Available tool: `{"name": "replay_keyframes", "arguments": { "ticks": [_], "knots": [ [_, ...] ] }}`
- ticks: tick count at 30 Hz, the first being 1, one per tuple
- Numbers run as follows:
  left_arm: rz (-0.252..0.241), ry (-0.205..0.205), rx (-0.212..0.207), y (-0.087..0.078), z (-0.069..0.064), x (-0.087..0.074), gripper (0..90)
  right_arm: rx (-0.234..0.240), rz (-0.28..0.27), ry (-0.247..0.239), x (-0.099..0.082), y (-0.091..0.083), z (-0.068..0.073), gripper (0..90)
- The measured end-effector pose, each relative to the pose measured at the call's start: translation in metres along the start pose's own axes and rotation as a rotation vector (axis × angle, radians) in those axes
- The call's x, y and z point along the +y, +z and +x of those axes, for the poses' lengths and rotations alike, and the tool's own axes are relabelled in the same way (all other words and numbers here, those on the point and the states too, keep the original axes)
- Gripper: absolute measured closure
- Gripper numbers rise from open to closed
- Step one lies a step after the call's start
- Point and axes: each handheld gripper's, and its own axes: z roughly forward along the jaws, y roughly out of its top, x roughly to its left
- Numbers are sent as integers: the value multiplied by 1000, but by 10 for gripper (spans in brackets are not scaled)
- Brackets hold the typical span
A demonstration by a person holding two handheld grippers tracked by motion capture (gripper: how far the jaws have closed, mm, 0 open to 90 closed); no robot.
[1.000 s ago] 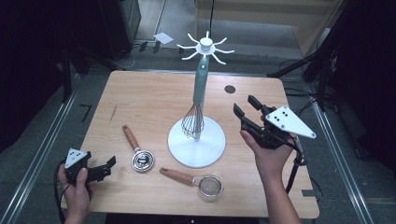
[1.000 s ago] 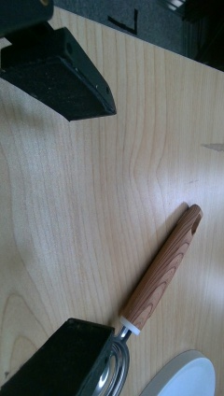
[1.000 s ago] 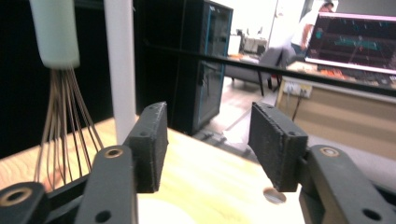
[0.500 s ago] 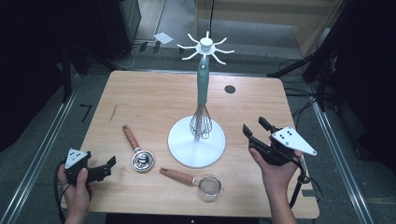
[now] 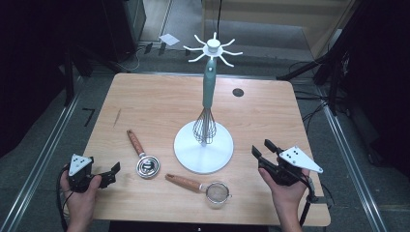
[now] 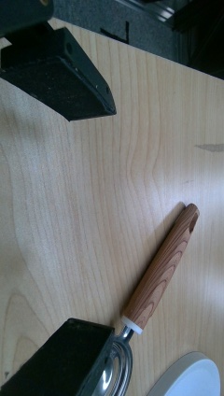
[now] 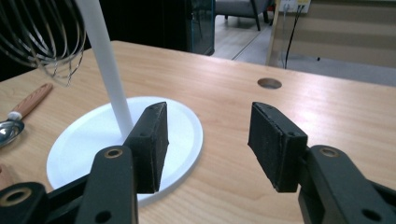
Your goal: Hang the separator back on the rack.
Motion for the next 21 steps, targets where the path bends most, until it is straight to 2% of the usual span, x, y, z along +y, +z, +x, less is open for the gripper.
{"name": "replay_keyframes", "arguments": {
  "ticks": [1, 2, 3, 5, 7, 8, 9, 11, 12, 13, 14, 16, 18, 21],
  "knots": [
    [-4, 14, 26, -3, -2, 1, 0, 2, 7, 3, -4, -1, 0, 506],
    [-4, 14, 26, -3, -2, 1, 0, 2, 7, 3, -4, -1, 0, 506],
    [-12, -4, 26, -5, -3, 2, 22, 1, 15, -1, -8, -3, 1, 540],
    [-21, -5, 41, -8, -7, 3, 63, -4, 12, 2, -11, -4, 2, 547],
    [-30, 17, 53, -9, -10, 3, 75, -14, 24, 11, -16, -6, 5, 562],
    [-34, 15, 56, -10, -12, 3, 99, -5, 32, 13, -19, -7, 6, 571],
    [-38, 11, 55, -11, -12, 3, 138, 8, 45, 12, -22, -8, 8, 581],
    [-41, -1, 36, -10, -12, 3, 150, 54, 76, 3, -32, -9, 17, 632],
    [-41, -1, 36, -10, -12, 3, 153, 54, 76, 3, -32, -9, 17, 632],
    [-44, -12, 29, -10, -10, 3, 154, 89, 98, -9, -38, -8, 24, 668],
    [-44, -12, 29, -10, -10, 3, 155, 89, 98, -9, -38, -8, 24, 668],
    [-48, -18, 32, -11, -8, 3, 156, 141, 139, -39, -43, -3, 37, 716],
    [-48, -19, 35, -10, -6, 3, 156, 155, 151, -42, -43, -2, 40, 733],
    [-45, -24, 55, -10, 0, 3, 159, 228, 184, -44, -42, 4, 51, 774]
  ]
}}
